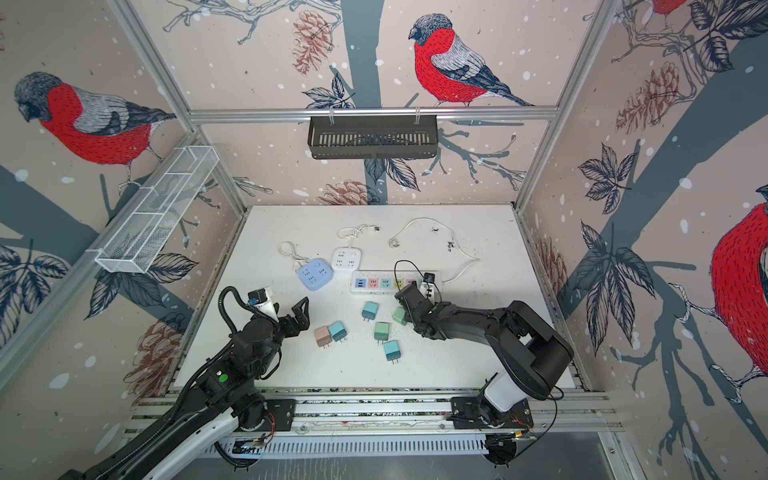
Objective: Insert the plug
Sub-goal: 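Lower the right gripper onto a teal charger plug and close on it, then lift the teal plug with the right gripper toward the approaching left gripper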
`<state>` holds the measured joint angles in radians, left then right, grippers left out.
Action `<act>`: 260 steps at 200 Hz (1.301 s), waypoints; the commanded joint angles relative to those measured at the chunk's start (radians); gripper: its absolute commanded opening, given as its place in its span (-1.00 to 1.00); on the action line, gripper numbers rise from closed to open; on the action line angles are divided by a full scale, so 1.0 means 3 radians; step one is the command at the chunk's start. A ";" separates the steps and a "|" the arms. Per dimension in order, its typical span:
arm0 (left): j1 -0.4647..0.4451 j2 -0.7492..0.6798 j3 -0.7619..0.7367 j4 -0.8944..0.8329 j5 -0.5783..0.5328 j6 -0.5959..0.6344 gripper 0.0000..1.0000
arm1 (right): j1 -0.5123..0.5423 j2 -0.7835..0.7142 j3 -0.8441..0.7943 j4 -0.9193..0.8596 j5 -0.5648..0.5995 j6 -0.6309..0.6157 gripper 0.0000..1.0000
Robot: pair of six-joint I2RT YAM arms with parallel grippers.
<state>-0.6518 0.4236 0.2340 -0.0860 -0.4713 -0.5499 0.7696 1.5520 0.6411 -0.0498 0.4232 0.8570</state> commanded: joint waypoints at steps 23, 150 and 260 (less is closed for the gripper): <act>0.0001 0.0003 0.0004 0.0041 -0.0012 -0.0008 0.94 | -0.0045 0.0138 0.0036 0.0065 -0.0112 -0.0201 0.13; 0.0002 0.0024 0.0004 0.0046 -0.0027 -0.0017 0.94 | -0.0038 0.0003 -0.0095 0.0128 -0.0258 -0.0338 -0.38; 0.0003 0.0151 0.0181 -0.0038 -0.0063 0.0053 0.93 | 0.0245 -0.1952 -0.0716 0.0837 0.0012 -0.1229 -0.64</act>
<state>-0.6518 0.4286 0.2676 -0.1009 -0.4782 -0.5495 0.8219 1.0618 0.4786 0.0433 0.4068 0.6384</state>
